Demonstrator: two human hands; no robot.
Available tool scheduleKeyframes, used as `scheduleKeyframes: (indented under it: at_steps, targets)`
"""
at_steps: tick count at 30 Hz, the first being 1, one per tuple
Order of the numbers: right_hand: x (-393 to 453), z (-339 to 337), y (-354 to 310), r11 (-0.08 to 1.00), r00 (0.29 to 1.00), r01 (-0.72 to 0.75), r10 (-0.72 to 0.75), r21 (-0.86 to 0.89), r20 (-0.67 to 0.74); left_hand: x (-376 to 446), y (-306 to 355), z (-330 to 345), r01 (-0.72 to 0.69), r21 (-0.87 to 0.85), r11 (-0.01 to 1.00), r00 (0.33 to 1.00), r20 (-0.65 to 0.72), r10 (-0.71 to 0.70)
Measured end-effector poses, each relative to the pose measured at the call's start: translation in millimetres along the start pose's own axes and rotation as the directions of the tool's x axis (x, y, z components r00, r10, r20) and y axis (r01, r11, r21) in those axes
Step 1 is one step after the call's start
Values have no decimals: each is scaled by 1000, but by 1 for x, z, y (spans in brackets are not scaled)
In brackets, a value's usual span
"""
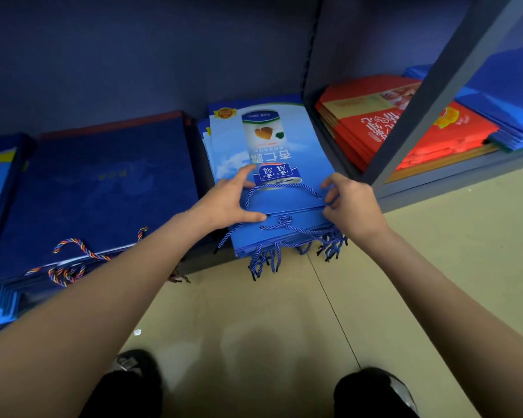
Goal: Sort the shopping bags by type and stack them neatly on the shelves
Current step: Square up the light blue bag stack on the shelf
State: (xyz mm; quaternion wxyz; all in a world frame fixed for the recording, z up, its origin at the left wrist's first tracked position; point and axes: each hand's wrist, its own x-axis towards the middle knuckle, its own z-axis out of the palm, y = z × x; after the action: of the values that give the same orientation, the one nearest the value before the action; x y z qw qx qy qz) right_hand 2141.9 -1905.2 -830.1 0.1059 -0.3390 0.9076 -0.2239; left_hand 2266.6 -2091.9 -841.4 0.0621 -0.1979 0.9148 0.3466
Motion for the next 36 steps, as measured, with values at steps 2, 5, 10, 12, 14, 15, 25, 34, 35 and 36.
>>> scheduleKeyframes:
  at_steps: [2, 5, 10, 12, 14, 15, 25, 34, 35, 36]
  targets:
    - [0, 2, -3, 1000, 1000, -8, 8, 13, 18, -2, -2, 1, 21, -98, 995, 999, -27, -23]
    - [-3, 7, -8, 1000, 1000, -8, 8, -7, -20, -3, -3, -2, 37, -170, 985, 995, -86, -52]
    - [-3, 9, -9, 986, 997, 49, -59, -157, -57, -8, 3, 5, -59, -215, 975, 976, -219, 11]
    - [-1, 5, -8, 984, 995, 71, -81, -162, -57, -9, 4, 5, -97, -228, 969, 961, -275, 31]
    - [3, 0, -6, 987, 996, 55, -66, -150, -67, -10, 7, 2, -121, -256, 959, 952, -305, 39]
    - [4, -3, -5, 992, 994, 44, -55, -119, -94, -10, 9, 0, -130, -266, 955, 948, -316, 41]
    - [-9, -3, 8, 998, 970, -47, 55, 39, -236, -10, 21, -11, -56, 47, 997, 963, -263, 66]
    - [-7, -2, 0, 998, 962, 12, 6, 64, -275, 17, 49, 8, -201, 486, 851, 970, -22, 242]
    - [-8, -4, 2, 996, 960, -13, 36, 84, -278, 22, 53, 11, -196, 415, 889, 971, -43, 234]
    - [-10, -8, 6, 994, 956, -37, 64, 98, -286, 25, 55, 13, -195, 349, 917, 971, -63, 230]
